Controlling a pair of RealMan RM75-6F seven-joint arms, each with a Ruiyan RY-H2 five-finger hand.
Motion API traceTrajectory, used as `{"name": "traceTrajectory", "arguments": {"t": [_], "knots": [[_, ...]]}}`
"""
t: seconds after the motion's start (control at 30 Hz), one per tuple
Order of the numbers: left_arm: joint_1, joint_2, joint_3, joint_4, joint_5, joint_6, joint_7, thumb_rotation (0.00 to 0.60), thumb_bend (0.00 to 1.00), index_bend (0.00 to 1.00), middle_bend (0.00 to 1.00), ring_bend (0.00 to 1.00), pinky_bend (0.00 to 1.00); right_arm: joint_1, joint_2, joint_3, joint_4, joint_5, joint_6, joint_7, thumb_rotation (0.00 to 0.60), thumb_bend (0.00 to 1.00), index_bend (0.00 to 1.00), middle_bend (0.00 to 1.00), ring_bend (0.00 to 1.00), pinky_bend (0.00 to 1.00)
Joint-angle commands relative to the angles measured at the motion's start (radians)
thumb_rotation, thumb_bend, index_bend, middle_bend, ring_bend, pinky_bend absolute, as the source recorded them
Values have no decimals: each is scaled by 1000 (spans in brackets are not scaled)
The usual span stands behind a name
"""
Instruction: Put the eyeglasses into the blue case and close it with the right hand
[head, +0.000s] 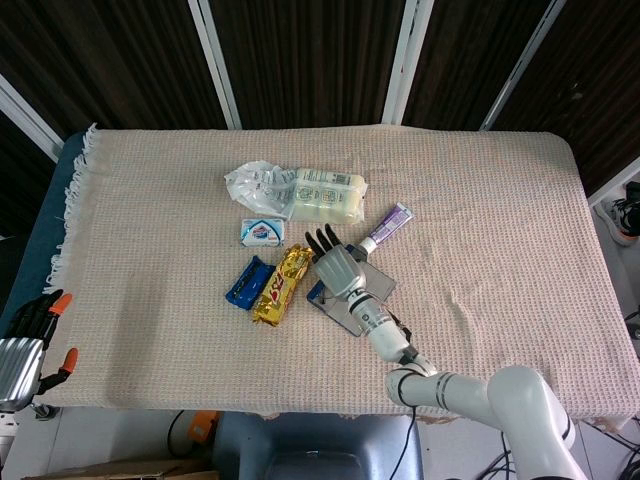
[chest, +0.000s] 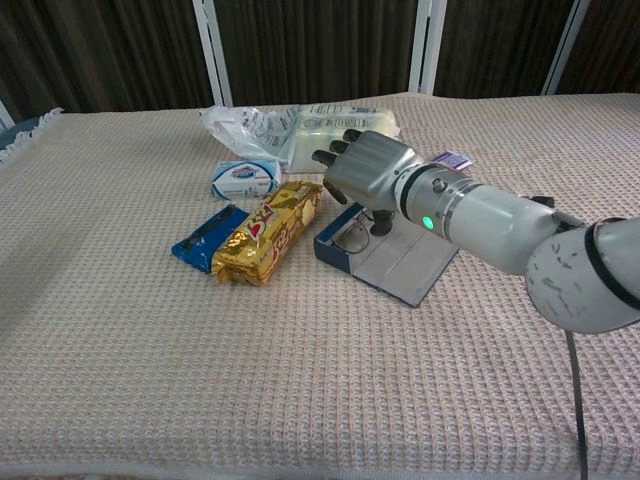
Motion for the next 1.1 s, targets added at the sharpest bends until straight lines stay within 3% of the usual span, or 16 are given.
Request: {"name": "traceTrajectory", "arguments": {"t": [0.03, 0.47, 0.6, 0.67, 0.8, 1.1], "knots": [[1, 0, 0, 0, 2, 3, -1, 600, 410, 0, 32, 42, 101, -29, 50, -36, -77, -8, 24, -34, 600, 370, 505, 98, 0, 54], [1, -1, 0, -1, 4, 6, -1, 600, 410, 0, 32, 43, 102, -138, 254, -89, -364, -104, 166, 43, 600, 370, 412, 58, 0, 51], [1, -3, 2, -4, 8, 7, 6, 600, 410, 0, 32, 43, 102, -192, 318, -140, -419, -160, 183, 137, 600, 343, 424, 58, 0, 51], [1, -4, 2, -5, 9, 8, 9, 600, 410, 0, 32, 42, 102, -214, 331, -174, -401, -225, 196, 200, 600, 327, 463, 59, 0, 51], [-1, -7, 2, -7, 7, 1, 19, 600, 410, 0, 32, 42, 102, -254, 304, -247, -260, -394, 247, 384, 600, 327, 520, 56, 0, 51], [-4, -10, 0, -11, 1, -4, 31, 600, 411, 0, 32, 42, 102, -285, 194, -297, 50, -540, 263, 675, 600, 327, 530, 55, 0, 51]]}}
